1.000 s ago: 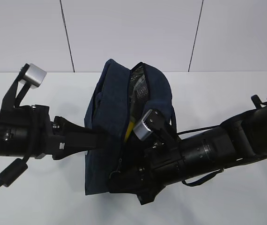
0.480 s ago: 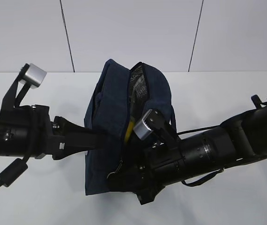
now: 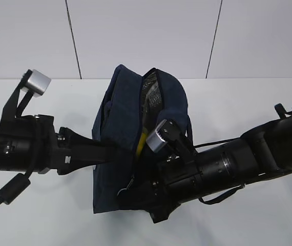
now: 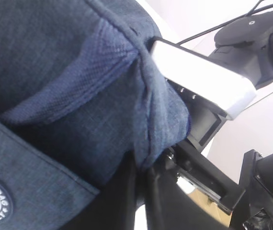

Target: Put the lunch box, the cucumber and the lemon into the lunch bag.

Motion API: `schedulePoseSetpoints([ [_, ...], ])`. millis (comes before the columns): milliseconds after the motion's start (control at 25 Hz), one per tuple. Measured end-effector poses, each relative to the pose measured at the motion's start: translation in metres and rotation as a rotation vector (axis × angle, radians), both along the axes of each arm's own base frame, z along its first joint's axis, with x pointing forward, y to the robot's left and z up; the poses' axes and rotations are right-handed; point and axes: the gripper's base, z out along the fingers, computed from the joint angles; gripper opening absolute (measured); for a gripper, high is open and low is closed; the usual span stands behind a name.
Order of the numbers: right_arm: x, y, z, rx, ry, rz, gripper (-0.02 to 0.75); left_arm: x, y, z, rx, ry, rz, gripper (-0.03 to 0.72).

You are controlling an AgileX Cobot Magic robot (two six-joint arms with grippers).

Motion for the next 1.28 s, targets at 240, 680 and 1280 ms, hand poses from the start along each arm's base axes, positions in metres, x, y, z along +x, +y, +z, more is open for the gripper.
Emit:
schedulePoseSetpoints([
  [240, -0.004, -0.001, -0.002, -0.027, 0.028, 0.032, 0.008, 0.0, 0.0, 0.0, 0.001, 0.0, -0.001, -0.004],
  [680, -0.007, -0.008, 0.006, -0.127, -0.004, 0.063, 0.008, 0.0, 0.0, 0.0, 0.003, -0.001, 0.0, -0.004],
  [1280, -0.001, -0.022, 0.018, -0.096, 0.021, 0.027, 0.008, 0.001, 0.001, -0.001, 0.01, -0.001, 0.006, -0.004],
])
